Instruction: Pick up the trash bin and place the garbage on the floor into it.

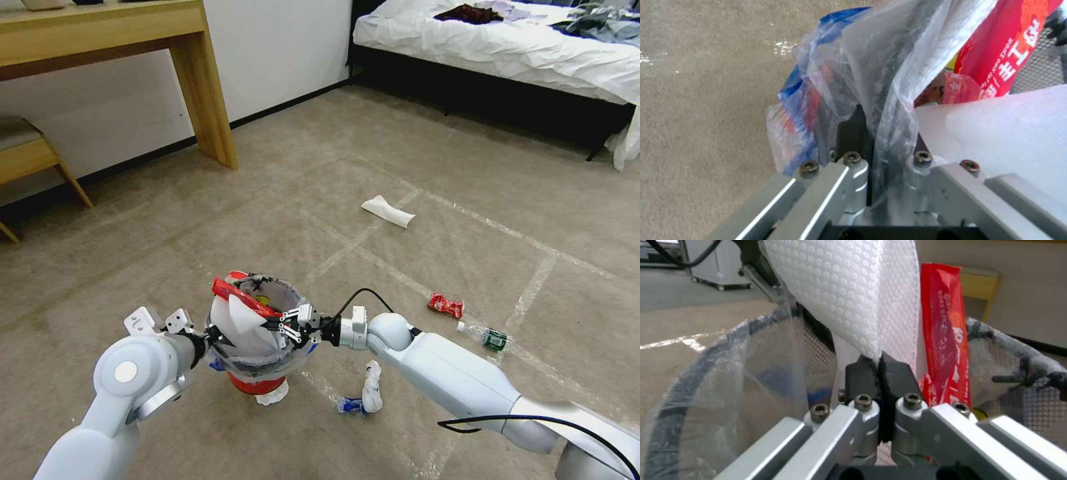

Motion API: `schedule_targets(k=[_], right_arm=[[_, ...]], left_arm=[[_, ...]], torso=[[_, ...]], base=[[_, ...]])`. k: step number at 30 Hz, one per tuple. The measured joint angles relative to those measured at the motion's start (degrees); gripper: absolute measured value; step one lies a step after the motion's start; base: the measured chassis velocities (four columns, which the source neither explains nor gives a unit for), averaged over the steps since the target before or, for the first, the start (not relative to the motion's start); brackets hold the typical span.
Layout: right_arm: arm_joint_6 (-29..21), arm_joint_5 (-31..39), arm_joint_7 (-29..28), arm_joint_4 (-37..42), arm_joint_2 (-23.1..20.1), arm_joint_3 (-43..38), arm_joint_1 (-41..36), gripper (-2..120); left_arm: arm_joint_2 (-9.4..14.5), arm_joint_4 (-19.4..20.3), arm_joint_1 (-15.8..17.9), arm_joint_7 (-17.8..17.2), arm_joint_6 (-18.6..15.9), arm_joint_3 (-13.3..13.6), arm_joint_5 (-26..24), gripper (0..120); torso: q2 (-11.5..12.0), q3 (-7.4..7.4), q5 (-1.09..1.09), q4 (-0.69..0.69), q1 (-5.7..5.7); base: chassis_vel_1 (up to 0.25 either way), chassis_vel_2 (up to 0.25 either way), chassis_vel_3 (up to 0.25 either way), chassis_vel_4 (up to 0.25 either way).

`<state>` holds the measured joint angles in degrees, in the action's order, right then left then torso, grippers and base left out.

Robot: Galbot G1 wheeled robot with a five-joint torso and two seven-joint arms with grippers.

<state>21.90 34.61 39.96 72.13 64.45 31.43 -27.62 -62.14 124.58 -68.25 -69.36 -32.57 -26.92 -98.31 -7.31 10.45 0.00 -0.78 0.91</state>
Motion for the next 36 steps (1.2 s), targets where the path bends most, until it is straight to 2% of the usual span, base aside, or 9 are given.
schedule_targets(k=[2, 4, 8, 13, 18, 20, 26, 30, 36], right_arm=[[0.1, 0.0, -0.4, 0.1, -0.2, 0.0, 0.0, 2], [0.4, 0.5, -0.4, 0.2, -0.3, 0.0, 0.2, 14], [0.5, 1.5, -0.2, 0.7, -0.4, -0.1, 0.6, 24], [0.2, 1.7, 0.5, 1.3, -1.2, -0.7, 1.1, 47], [0.3, 1.4, 0.6, 1.1, -1.6, -1.1, 1.1, 60], [0.3, 1.2, 0.7, 1.0, -1.8, -1.2, 1.2, 72], [0.3, 1.2, 0.6, 0.3, -1.7, -1.0, 1.7, 93], [0.4, 1.2, 0.5, 0.3, -2.0, -1.0, 1.7, 99], [0.6, 2.6, 0.7, 1.3, -3.0, -2.0, 1.5, 100]], left_arm=[[0.1, 0.0, -0.1, 0.0, 0.0, -0.1, 0.0, 4], [0.3, 0.0, -0.2, 0.1, -0.1, -0.2, -0.1, 4], [0.3, -0.2, -0.1, 0.2, 0.0, -0.2, -0.1, 4], [0.0, -0.7, 0.0, 0.2, 0.0, 0.0, -0.1, 4], [0.0, -0.6, 0.1, 0.2, 0.0, 0.0, -0.1, 4], [0.2, -0.5, 0.0, 0.2, 0.0, -0.1, -0.1, 4], [0.1, -0.2, -0.1, 0.0, 0.1, -0.1, -0.1, 4], [0.1, -0.2, -0.2, -0.1, 0.1, -0.1, 0.0, 4], [0.3, -0.3, 0.0, -0.1, 0.2, -0.2, 0.0, 4]], torso=[[0.0, 0.0, 0.0, 0.0, 0.0], [0.0, 0.0, 0.0, 0.0, 0.0], [0.0, 0.0, 0.0, 0.0, 0.0], [0.0, 0.0, 0.0, 0.0, 0.0], [0.0, 0.0, 0.0, 0.0, 0.0], [0.0, 0.0, 0.0, 0.0, 0.0], [0.0, 0.0, 0.0, 0.0, 0.0], [0.0, 0.0, 0.0, 0.0, 0.0], [0.0, 0.0, 0.0, 0.0, 0.0]], base=[[0.0, 0.0, 0.0, 0.0], [0.0, 0.0, 0.0, 0.0], [0.0, 0.0, 0.0, 0.0], [0.0, 0.0, 0.0, 0.0], [0.0, 0.0, 0.0, 0.0], [0.0, 0.0, 0.0, 0.0], [0.0, 0.0, 0.0, 0.0], [0.0, 0.0, 0.0, 0.0], [0.0, 0.0, 0.0, 0.0]])
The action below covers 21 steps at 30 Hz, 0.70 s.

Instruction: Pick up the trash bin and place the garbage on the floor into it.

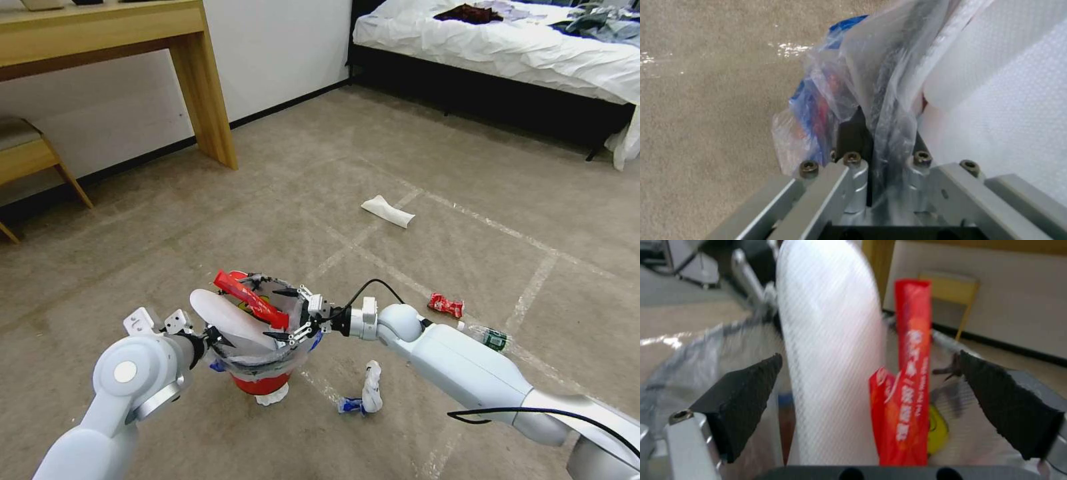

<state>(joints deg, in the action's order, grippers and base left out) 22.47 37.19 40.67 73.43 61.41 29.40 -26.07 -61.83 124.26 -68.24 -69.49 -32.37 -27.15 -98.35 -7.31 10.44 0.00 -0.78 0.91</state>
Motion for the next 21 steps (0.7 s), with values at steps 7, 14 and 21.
schedule_targets(k=[7, 14, 21], right_arm=[[-0.4, 7.0, 2.8, 4.1, -2.2, -5.0, 0.9, 100], [-1.0, 9.9, 3.9, 6.3, -4.0, -9.2, 1.6, 100], [-1.5, 12.3, 0.2, 9.3, -6.2, -15.4, 0.5, 100]], left_arm=[[0.5, -0.7, 0.1, -0.1, 0.1, -0.1, -0.2, 4], [0.8, -0.9, 0.0, -0.1, 0.1, -0.3, -0.3, 4], [1.4, -0.9, -0.2, -0.6, 0.2, -1.4, -1.0, 4]], torso=[[0.0, 0.0, 0.0, 0.01, 0.0], [0.0, 0.0, 0.0, 0.01, 0.0], [0.0, 0.0, 0.0, 0.0, 0.0]], base=[[0.0, 0.0, 0.0, 0.0], [0.0, 0.0, 0.0, 0.0], [0.0, 0.0, 0.0, 0.0]])
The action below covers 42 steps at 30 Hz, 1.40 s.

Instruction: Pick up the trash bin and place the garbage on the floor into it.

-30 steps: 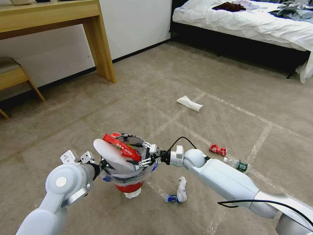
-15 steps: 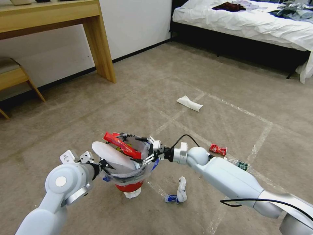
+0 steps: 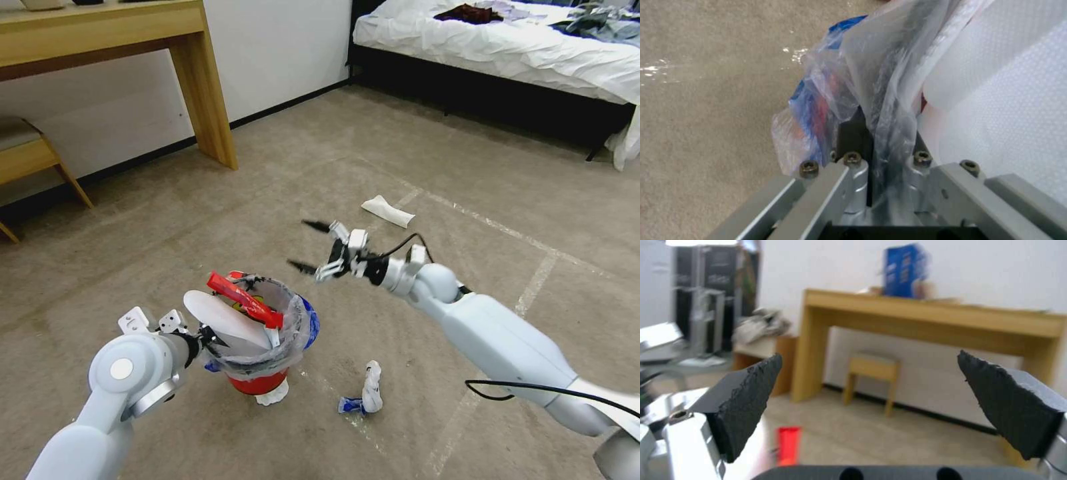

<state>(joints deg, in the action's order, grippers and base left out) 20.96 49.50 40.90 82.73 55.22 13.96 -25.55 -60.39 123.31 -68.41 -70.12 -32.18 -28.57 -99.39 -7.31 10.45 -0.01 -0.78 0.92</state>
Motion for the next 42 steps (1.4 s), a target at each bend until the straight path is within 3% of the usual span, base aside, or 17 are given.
schedule_targets(k=[4, 11, 19, 29, 32, 37, 42], right_arm=[[-0.7, 4.2, -5.9, 3.3, -3.2, -3.3, -1.2, 100], [-1.6, 5.9, -8.0, 4.3, -5.7, -7.6, -2.7, 100], [0.0, -2.2, -7.1, -0.4, -9.2, -10.3, -4.1, 100], [2.1, -16.1, 3.6, -5.1, -11.7, -8.4, -2.8, 100], [4.5, -24.2, 11.9, -7.6, -12.2, -6.0, -2.0, 100], [7.6, -33.6, 15.4, -9.9, -11.4, -3.9, -1.7, 100], [8.4, -36.1, 17.4, -11.7, -10.2, -2.1, -1.6, 100]], left_arm=[[1.1, 1.1, -0.5, -0.3, 0.1, -1.4, -1.3, 4], [1.9, 2.3, -0.7, -0.5, 0.5, -2.5, -2.5, 4], [2.3, 3.3, -1.3, -0.5, 0.8, -4.1, -2.9, 4], [1.0, 3.7, -0.9, -0.3, 1.1, -3.3, -3.2, 4], [0.3, 3.7, -0.8, -0.3, 1.1, -2.8, -3.1, 4], [-0.6, 3.3, -0.8, -0.2, 1.1, -2.1, -2.9, 4], [-1.2, 3.1, -1.0, -0.1, 1.0, -1.6, -2.8, 4]], torso=[[0.0, 0.0, 0.0, 0.0, 0.0], [0.0, 0.0, 0.01, 0.0, 0.0], [0.0, 0.0, -0.01, -0.01, 0.0], [0.0, 0.0, 0.0, 0.0, 0.0], [0.0, 0.0, 0.0, 0.0, 0.0], [0.0, 0.0, 0.0, 0.0, 0.0], [0.0, 0.0, 0.0, 0.01, 0.0]], base=[[0.0, 0.0, 0.0, 0.0], [0.0, 0.0, 0.0, 0.0], [0.0, 0.0, 0.0, 0.0], [0.0, 0.0, 0.0, 0.0], [0.0, 0.0, 0.0, 0.0], [0.0, 0.0, 0.0, 0.0], [0.0, 0.0, 0.0, 0.0]])
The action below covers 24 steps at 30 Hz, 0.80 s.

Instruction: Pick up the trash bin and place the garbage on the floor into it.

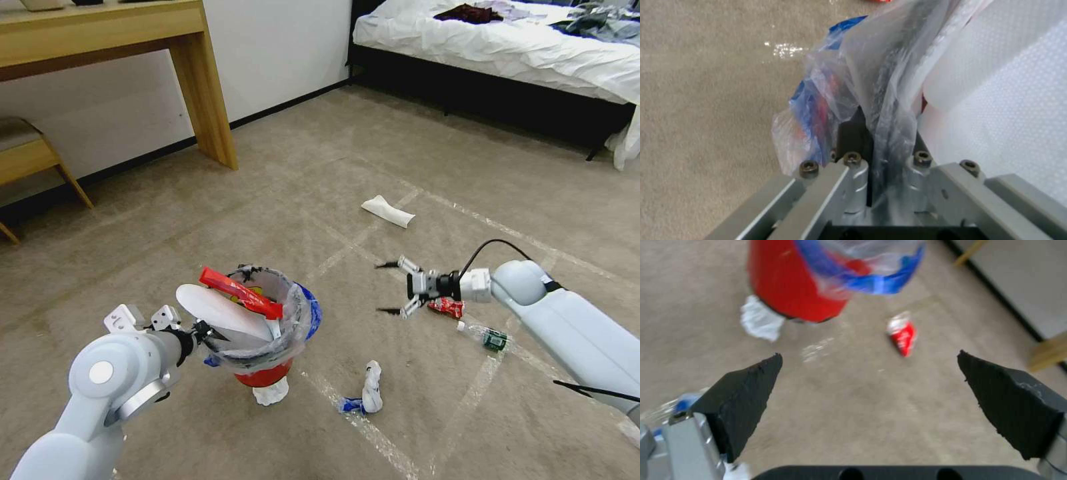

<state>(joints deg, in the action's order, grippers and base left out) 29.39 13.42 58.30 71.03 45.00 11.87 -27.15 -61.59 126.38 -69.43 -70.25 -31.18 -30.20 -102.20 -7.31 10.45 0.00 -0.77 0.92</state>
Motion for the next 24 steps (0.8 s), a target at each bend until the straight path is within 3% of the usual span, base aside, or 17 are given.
schedule_targets(k=[16, 24], right_arm=[[4.8, -12.3, 8.9, -13.5, 7.0, 3.5, 2.3, 100], [5.6, -15.4, 9.8, -19.8, 9.7, 4.8, 2.7, 100]], left_arm=[[0.5, 0.6, -1.0, 0.0, 0.0, -0.3, -0.1, 4], [0.3, 1.1, -1.2, 0.0, 0.0, -0.4, 0.0, 4]], torso=[[0.0, 0.0, 0.01, 0.0, 0.0], [0.0, 0.0, 0.01, 0.0, 0.0]], base=[[0.0, 0.0, 0.0, 0.0], [0.0, 0.0, 0.0, 0.0]])
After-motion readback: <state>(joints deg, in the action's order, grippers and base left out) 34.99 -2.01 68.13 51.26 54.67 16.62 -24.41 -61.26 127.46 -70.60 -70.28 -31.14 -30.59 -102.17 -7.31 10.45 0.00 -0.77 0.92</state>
